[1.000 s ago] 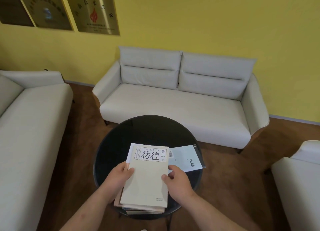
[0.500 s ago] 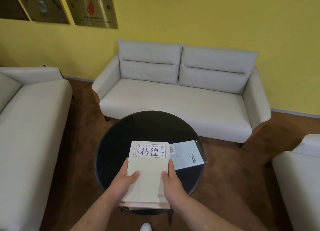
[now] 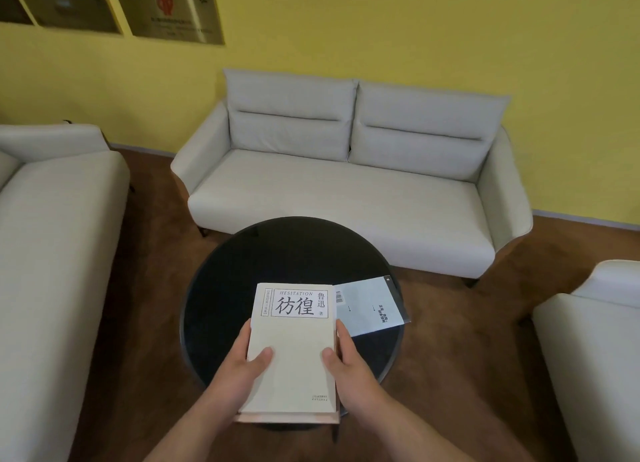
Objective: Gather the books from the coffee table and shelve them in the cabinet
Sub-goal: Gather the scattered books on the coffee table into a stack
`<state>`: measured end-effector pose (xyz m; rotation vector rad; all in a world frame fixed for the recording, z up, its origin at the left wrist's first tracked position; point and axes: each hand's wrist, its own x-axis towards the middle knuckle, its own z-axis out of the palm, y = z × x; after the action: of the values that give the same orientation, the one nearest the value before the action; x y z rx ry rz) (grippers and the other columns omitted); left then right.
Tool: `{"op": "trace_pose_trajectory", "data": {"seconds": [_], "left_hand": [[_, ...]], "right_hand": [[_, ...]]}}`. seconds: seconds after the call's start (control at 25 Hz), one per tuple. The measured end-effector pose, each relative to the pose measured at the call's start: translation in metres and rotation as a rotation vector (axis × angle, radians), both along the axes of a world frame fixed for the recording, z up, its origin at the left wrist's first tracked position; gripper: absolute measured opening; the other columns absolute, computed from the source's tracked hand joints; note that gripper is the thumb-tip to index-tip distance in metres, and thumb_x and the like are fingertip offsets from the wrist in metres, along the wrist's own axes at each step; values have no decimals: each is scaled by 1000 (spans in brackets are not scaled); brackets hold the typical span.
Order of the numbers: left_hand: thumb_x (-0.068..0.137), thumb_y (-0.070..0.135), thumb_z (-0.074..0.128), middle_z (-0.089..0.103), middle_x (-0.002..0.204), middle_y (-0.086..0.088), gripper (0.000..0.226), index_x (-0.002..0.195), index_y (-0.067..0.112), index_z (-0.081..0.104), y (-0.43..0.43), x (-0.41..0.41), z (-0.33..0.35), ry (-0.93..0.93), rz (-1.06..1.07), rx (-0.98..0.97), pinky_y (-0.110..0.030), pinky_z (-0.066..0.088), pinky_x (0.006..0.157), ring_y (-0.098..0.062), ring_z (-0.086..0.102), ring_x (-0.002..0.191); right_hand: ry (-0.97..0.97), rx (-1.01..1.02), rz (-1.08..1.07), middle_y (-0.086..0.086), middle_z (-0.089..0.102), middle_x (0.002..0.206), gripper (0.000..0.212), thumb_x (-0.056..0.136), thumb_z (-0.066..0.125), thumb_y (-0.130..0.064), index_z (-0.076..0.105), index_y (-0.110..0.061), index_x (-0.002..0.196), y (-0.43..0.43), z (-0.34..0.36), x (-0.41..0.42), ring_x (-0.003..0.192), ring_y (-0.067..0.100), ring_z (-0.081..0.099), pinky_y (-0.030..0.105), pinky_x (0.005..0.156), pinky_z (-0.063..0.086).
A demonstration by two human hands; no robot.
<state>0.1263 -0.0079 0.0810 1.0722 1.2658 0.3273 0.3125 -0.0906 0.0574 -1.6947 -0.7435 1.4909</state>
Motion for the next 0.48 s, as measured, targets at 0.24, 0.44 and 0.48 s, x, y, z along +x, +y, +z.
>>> {"op": "trace_pose_trajectory", "data": {"seconds": [0.24, 0.44, 0.48], "left_hand": [[94, 34, 60, 13, 167, 3, 81, 159, 26, 12, 40, 53, 14, 603, -300, 710, -42, 12, 126, -20, 11, 154], [97, 57, 31, 62, 127, 7, 51, 131, 28, 56, 66, 123, 6, 746, -693, 988, -38, 32, 114, -14, 56, 119], [95, 58, 29, 65, 114, 9, 50, 122, 28, 58, 66, 125, 2, 790, -709, 1003, -36, 38, 106, -13, 59, 106]], "right_hand": [[-34, -53, -241, -2, 73, 112, 13, 104, 55, -26, 63, -22, 114, 18, -6, 26, 106, 22, 70, 28, 87, 59], [-249, -232, -416, 5, 67, 114, 17, 97, 61, -19, 66, -15, 112, 34, -46, 102, 100, 23, 65, 33, 88, 55], [-313, -283, -427, 6, 67, 119, 24, 95, 62, -20, 66, -12, 118, 36, -55, 117, 102, 24, 64, 33, 87, 52]]}}
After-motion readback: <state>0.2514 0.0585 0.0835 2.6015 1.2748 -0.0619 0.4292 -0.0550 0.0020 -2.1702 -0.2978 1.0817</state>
